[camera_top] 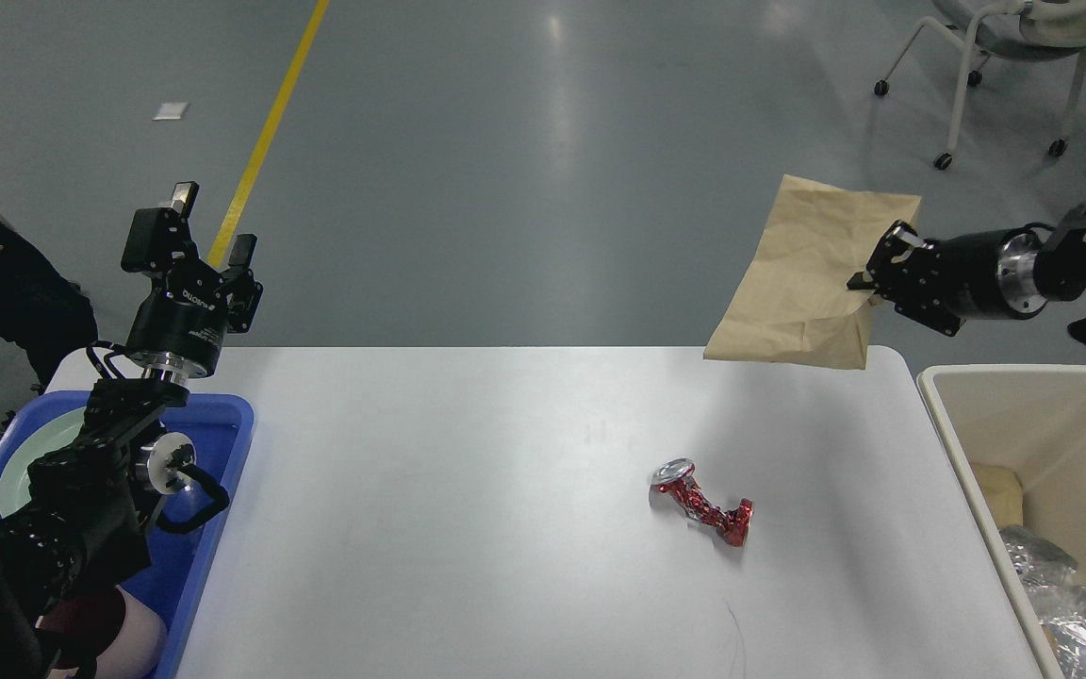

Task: Tidy desktop
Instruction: 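Lift the brown paper bag and drop it into the white bin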

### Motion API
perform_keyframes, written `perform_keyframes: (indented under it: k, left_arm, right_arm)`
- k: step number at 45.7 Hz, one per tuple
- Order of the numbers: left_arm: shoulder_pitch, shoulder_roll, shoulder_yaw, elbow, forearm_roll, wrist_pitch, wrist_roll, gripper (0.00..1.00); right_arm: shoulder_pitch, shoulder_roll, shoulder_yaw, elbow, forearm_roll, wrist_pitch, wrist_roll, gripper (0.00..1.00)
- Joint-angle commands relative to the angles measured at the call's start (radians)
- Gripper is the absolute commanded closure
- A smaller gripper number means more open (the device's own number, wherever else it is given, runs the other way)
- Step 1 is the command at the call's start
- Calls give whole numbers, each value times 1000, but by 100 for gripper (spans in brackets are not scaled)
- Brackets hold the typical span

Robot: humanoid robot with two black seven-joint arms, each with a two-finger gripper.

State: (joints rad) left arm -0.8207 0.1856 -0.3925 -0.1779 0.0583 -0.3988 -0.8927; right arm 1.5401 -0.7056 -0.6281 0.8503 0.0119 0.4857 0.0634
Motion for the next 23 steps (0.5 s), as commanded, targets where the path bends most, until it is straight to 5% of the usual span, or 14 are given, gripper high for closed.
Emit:
perform_keyframes:
  k: [1,14,23]
  left_arm:
    - [0,0,0,0,0,0,0,4]
    - [0,0,0,0,0,1,0,4]
    - [0,0,0,0,0,0,0,4]
  right_arm:
    - [48,-66,-2,0,23,21,1,100]
    - [26,-115,-19,-117,34,-53,-2,100]
    - [-178,-114,-5,-258,37,-154,-2,100]
